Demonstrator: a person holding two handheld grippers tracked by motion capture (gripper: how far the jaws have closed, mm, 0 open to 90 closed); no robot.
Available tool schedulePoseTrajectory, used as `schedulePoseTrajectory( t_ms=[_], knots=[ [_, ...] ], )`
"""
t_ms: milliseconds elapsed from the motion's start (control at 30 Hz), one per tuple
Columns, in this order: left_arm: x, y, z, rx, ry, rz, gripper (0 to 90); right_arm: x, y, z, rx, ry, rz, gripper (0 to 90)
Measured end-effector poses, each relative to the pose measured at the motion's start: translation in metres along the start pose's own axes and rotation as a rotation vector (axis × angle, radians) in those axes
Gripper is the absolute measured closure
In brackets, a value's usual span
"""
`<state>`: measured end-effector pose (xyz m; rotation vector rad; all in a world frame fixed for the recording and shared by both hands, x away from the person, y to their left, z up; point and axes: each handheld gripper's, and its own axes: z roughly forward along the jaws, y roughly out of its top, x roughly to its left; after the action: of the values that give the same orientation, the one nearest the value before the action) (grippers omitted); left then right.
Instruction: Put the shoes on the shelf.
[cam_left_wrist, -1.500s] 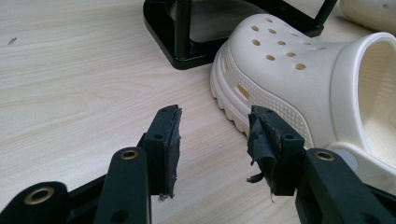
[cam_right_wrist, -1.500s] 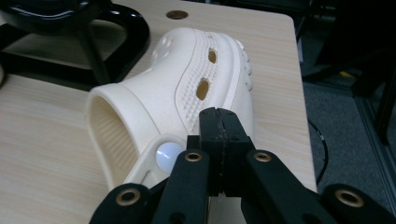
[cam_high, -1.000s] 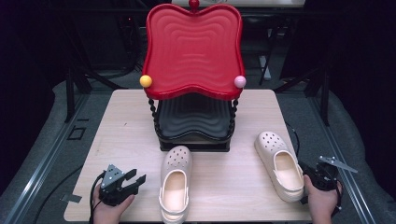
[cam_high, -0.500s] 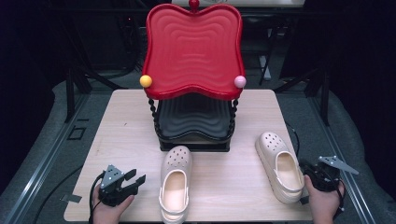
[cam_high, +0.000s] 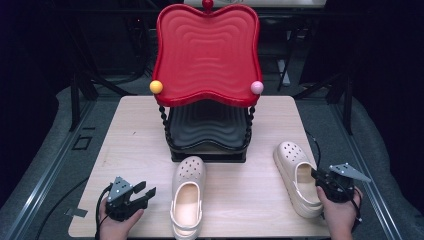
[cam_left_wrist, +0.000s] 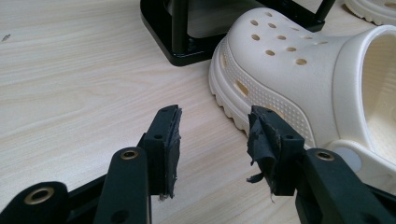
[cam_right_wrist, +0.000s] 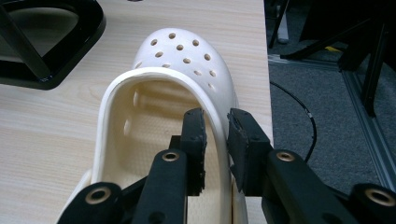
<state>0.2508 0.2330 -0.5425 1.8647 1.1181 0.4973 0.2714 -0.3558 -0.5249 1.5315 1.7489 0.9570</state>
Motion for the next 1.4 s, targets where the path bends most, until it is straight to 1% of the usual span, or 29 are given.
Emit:
schedulePoseTrajectory(
  t_ms=[100,133,167,200,233,267,433,567,600,633,667,700,733,833,900,933,1000,1033,1067,1100,1133,1167,1200,1233,1267,1300,1333,1367,1400],
  knots=[
    [0.000,0.000,0.000,0.006,-0.003,0.001,53.9,0.000,0.001,0.003,0.004,0.000,-0.002,75.3],
    [-0.001,0.000,0.001,0.009,-0.001,0.003,53.8,0.000,0.001,0.007,0.017,-0.005,-0.011,75.1],
    [-0.001,0.000,0.001,0.009,-0.001,0.003,53.9,0.000,0.001,0.007,0.017,-0.005,-0.011,75.1],
    [-0.001,0.000,0.001,0.010,0.001,0.006,53.9,0.001,0.000,0.011,0.029,-0.019,-0.022,76.3],
    [-0.001,0.000,0.001,0.010,0.001,0.006,53.9,0.001,0.000,0.011,0.029,-0.019,-0.022,76.3],
    [-0.001,0.000,0.001,0.010,-0.001,0.002,53.9,0.001,0.000,0.012,0.035,-0.031,-0.031,79.0],
    [0.000,0.000,0.001,0.009,-0.002,0.000,53.9,0.003,0.001,0.010,0.040,-0.035,-0.039,82.3],
    [0.000,0.000,0.002,0.009,-0.003,0.000,53.9,0.004,0.001,0.005,0.057,-0.015,-0.035,83.8],
    [0.000,0.000,0.001,0.009,-0.004,-0.001,53.9,0.008,-0.001,0.002,0.060,0.005,-0.032,83.9],
    [0.000,0.000,0.001,0.009,-0.004,-0.001,53.9,0.008,-0.001,0.002,0.060,0.005,-0.032,83.9],
    [0.000,0.000,0.001,0.007,-0.003,-0.001,53.9,0.013,-0.002,-0.001,0.051,0.025,-0.019,84.0],
    [0.000,0.000,0.001,0.007,-0.003,-0.001,53.9,0.013,-0.002,-0.001,0.051,0.025,-0.019,84.0],
    [0.000,0.000,0.001,0.007,-0.003,-0.002,53.9,0.015,-0.001,-0.004,0.063,0.035,-0.031,83.9],
    [-0.001,0.000,0.000,0.001,-0.002,-0.005,53.9,0.029,0.002,-0.011,0.055,0.069,-0.049,84.1],
    [-0.001,-0.001,0.000,0.000,0.000,-0.012,53.9,0.036,0.005,-0.015,0.051,0.081,-0.063,84.2],
    [-0.001,-0.001,-0.001,-0.005,0.000,-0.014,53.9,0.045,0.009,-0.020,0.044,0.091,-0.077,84.3],
    [-0.002,-0.001,-0.002,-0.005,-0.002,-0.015,53.9,0.056,0.012,-0.025,0.045,0.108,-0.104,84.4],
    [-0.002,-0.001,-0.002,-0.005,-0.002,-0.015,53.9,0.056,0.012,-0.025,0.045,0.108,-0.104,84.4],
    [-0.002,-0.001,-0.003,-0.004,0.001,-0.010,53.9,0.069,0.014,-0.030,0.052,0.125,-0.125,84.4],
    [-0.002,-0.001,-0.003,-0.004,0.001,-0.010,54.0,0.069,0.014,-0.030,0.052,0.125,-0.125,84.4],
    [-0.003,-0.001,-0.003,-0.002,-0.001,-0.009,54.0,0.082,0.013,-0.033,0.061,0.145,-0.154,84.3],
    [-0.003,-0.001,-0.003,-0.002,-0.001,-0.009,54.0,0.082,0.013,-0.033,0.061,0.145,-0.154,84.3],
    [-0.005,-0.001,-0.002,-0.005,-0.008,-0.011,54.0,0.094,0.011,-0.035,0.063,0.156,-0.171,84.3],
    [-0.005,-0.001,-0.002,-0.005,-0.008,-0.011,54.0,0.094,0.011,-0.035,0.063,0.156,-0.171,84.3],
    [-0.006,-0.001,-0.002,-0.003,-0.010,-0.001,54.0,0.104,0.009,-0.036,0.068,0.184,-0.183,84.3],
    [-0.006,-0.001,-0.002,-0.003,-0.010,-0.001,54.0,0.104,0.009,-0.036,0.068,0.184,-0.183,84.3],
    [-0.008,-0.001,-0.002,-0.003,-0.015,0.007,54.0,0.113,0.008,-0.035,0.074,0.218,-0.179,84.4],
    [-0.008,-0.001,-0.002,-0.003,-0.015,0.007,54.0,0.113,0.008,-0.035,0.074,0.218,-0.179,84.4],
    [-0.010,-0.001,-0.002,0.002,-0.015,0.010,54.0,0.121,0.008,-0.033,0.083,0.253,-0.172,84.4]
  ],
)
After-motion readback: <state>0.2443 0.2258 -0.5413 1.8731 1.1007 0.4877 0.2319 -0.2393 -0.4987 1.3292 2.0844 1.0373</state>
